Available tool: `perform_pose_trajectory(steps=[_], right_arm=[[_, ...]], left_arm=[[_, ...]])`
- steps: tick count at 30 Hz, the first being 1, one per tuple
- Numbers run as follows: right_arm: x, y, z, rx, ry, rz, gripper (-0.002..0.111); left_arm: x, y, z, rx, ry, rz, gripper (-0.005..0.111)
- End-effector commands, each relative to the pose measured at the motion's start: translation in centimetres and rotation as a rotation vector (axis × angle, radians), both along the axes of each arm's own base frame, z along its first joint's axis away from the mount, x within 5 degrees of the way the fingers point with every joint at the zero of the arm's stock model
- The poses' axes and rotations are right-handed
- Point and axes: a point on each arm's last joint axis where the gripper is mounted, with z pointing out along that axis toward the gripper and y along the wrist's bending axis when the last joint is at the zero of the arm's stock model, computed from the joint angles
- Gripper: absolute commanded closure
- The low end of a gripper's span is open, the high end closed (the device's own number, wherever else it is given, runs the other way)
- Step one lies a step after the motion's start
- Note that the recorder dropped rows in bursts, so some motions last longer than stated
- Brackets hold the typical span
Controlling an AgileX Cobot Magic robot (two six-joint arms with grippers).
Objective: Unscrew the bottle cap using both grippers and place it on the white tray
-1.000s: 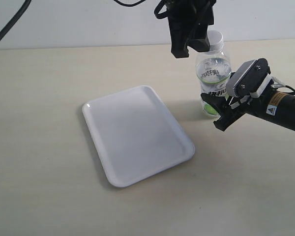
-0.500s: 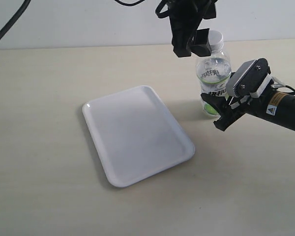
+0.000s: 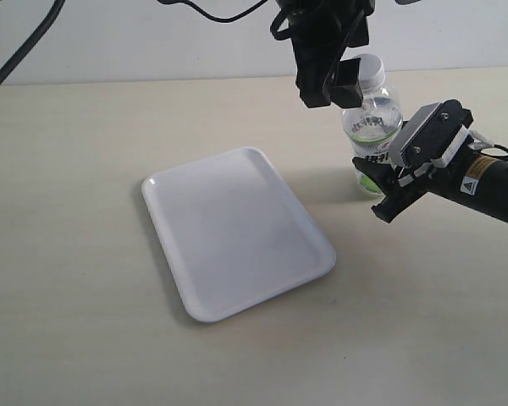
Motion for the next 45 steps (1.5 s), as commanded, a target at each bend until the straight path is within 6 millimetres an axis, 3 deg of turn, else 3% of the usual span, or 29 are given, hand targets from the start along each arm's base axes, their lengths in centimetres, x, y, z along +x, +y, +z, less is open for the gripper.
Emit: perform_pose_trajectory(steps=[1,41,45], right_arm=[[-0.5,-0.4,-1.4,-0.067,0.111,-0.006,0.108],[-0.4,-0.5,-1.3,-0.116,0.069,0.004,0.108],[-0.4,-0.5,-1.3,-0.116,0.069,0.004,0.108]], left_arm=[[0.0,-0.2,0.1,-0.023,-0.002,0.003,0.036],[0.2,-0.5,-0.9,-0.011,0.021,0.004,0.038],[0.1,-0.5,-0.9,-0.007,0.025,0.002,0.048]])
